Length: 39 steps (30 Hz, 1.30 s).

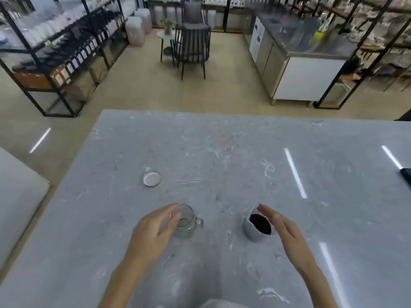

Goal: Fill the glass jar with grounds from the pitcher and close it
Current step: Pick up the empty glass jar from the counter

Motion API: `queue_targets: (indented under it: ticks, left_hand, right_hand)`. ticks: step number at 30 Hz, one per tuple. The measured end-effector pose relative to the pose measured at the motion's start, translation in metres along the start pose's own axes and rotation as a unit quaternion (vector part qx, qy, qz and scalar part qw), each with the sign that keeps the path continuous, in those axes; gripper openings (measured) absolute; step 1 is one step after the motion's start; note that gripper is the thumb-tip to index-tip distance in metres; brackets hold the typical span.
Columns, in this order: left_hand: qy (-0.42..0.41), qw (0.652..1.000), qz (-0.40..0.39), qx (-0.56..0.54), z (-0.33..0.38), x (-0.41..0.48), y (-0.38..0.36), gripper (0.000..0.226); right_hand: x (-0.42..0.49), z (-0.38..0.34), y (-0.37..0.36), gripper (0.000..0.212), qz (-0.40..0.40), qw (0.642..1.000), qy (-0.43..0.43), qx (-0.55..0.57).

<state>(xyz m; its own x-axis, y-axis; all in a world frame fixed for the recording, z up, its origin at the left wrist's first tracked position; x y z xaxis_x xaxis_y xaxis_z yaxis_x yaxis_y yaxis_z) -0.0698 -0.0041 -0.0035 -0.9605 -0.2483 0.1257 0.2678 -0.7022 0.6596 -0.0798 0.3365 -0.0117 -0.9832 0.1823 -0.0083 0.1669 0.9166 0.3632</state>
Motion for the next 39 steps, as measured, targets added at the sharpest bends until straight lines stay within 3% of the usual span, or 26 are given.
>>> queue_targets:
  ticks: [4, 8, 15, 20, 27, 32, 35, 39]
  left_hand:
    - [0.038, 0.999, -0.027, -0.015, -0.028, -0.016, -0.003, 0.054]
    - [0.037, 0.998, -0.057, -0.003, -0.054, -0.010, -0.013, 0.055]
    - [0.117, 0.974, -0.183, -0.068, -0.085, -0.006, -0.065, 0.097]
    - [0.123, 0.967, -0.171, -0.141, -0.073, -0.004, -0.076, 0.066]
    - [0.247, 0.917, -0.201, -0.240, -0.071, 0.004, -0.090, 0.086]
    - [0.217, 0.928, -0.185, -0.242, -0.069, -0.008, -0.097, 0.095]
    - [0.192, 0.944, -0.149, -0.222, -0.076, -0.026, -0.105, 0.109]
    - [0.226, 0.929, -0.159, -0.247, -0.085, -0.031, -0.117, 0.123]
  right_hand:
    - [-0.028, 0.022, -0.021, 0.047, -0.043, 0.996, -0.076, -0.003]
    - [-0.022, 0.023, -0.051, 0.047, -0.005, 0.992, -0.117, 0.044]
    - [-0.041, 0.032, -0.166, 0.066, -0.111, 0.956, -0.258, 0.088]
    - [-0.044, 0.020, -0.200, 0.067, -0.112, 0.965, -0.230, 0.061]
    - [-0.051, 0.032, -0.193, 0.069, -0.082, 0.973, -0.215, -0.008]
    - [-0.030, 0.041, -0.186, 0.081, -0.013, 0.971, -0.237, 0.021]
    - [-0.001, 0.024, -0.201, 0.074, -0.048, 0.972, -0.220, 0.072]
    - [0.004, 0.022, -0.223, 0.070, -0.111, 0.963, -0.232, 0.080]
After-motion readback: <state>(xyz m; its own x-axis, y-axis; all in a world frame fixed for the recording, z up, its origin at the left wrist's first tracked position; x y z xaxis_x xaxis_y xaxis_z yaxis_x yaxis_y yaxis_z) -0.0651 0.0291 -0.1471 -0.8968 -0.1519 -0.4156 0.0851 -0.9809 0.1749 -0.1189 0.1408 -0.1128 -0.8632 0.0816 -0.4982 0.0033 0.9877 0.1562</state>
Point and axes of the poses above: each hand's wrist, its own x-axis towards the middle knuckle, its own y-axis out of the back of the hand, z = x × y, the point moved 7 cm from there along x, towards the middle knuckle, and after that the axes turned 15 degrees about z, right-handed, at the moved point
